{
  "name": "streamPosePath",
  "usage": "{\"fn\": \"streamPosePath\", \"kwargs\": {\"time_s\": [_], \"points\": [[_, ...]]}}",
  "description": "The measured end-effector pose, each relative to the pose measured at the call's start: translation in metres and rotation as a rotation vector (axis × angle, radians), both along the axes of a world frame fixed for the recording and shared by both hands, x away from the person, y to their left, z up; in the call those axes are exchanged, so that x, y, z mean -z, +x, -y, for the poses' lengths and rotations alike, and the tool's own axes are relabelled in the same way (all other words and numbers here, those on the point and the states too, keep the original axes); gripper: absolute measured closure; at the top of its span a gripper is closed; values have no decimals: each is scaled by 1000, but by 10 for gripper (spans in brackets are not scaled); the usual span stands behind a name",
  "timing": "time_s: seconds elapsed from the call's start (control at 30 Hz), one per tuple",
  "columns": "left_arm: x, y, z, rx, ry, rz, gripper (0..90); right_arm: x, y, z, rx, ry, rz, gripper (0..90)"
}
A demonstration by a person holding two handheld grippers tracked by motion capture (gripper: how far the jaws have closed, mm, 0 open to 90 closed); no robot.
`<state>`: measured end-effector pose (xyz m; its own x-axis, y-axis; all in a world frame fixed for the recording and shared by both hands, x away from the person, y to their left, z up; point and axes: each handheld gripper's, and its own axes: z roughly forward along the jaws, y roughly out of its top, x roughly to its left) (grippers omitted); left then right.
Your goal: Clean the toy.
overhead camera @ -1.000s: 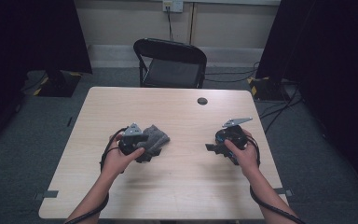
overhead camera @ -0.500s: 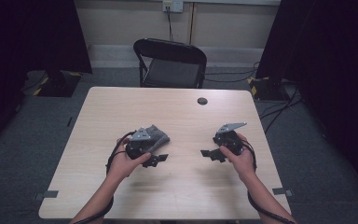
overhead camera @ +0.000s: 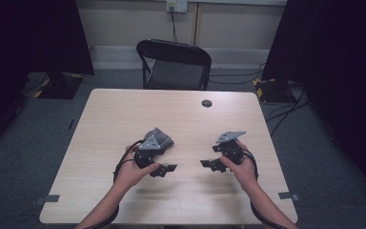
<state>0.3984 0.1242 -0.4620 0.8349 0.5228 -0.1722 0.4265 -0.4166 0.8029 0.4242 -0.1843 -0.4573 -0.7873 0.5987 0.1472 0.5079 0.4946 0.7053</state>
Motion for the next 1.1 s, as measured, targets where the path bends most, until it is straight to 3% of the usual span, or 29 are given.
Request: {"fn": "streamPosePath", "kwargs": {"time_s": [1.1], "points": [[19, -17, 9, 74, 23, -27, 164, 24, -22, -12, -81, -3, -24, 144]]}}
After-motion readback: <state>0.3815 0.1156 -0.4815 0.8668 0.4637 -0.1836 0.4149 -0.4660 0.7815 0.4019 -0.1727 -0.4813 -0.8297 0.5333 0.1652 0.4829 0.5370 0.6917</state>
